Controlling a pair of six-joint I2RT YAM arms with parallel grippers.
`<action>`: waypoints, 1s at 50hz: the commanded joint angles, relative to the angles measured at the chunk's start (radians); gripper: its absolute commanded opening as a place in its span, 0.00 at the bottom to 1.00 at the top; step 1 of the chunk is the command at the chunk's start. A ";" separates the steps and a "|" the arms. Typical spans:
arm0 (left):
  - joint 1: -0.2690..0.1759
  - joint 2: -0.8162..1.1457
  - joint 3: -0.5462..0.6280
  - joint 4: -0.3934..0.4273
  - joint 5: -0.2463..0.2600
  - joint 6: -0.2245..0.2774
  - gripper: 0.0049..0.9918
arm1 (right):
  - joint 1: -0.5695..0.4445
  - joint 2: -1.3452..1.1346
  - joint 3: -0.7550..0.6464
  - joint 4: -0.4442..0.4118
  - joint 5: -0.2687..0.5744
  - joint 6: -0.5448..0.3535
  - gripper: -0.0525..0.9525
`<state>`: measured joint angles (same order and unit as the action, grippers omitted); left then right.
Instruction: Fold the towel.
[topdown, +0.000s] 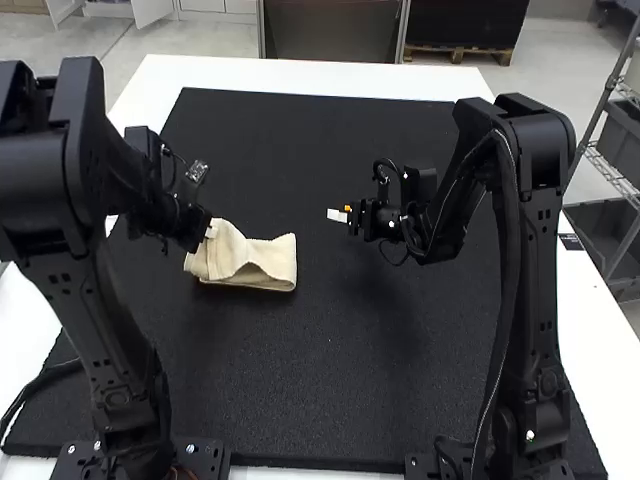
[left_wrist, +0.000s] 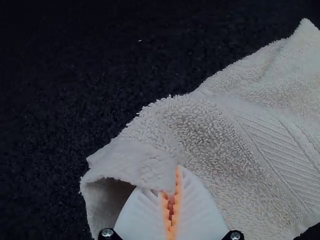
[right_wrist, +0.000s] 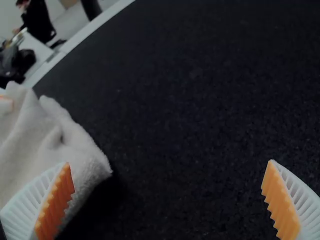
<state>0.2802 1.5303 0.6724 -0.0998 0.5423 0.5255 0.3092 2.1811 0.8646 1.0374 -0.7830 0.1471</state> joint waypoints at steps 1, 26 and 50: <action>0.028 -0.015 0.009 0.009 -0.002 -0.009 0.02 | -0.016 0.005 -0.007 0.010 -0.021 0.008 0.92; 0.073 0.001 0.010 0.078 -0.002 -0.004 0.02 | -0.016 0.005 -0.007 0.010 -0.021 0.008 0.92; 0.068 0.060 0.007 0.115 -0.036 0.025 0.04 | -0.016 0.005 -0.009 0.009 -0.021 0.009 0.92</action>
<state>0.3473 1.5860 0.6727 0.0032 0.5198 0.5369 0.3092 2.1811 0.8646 1.0374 -0.7830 0.1471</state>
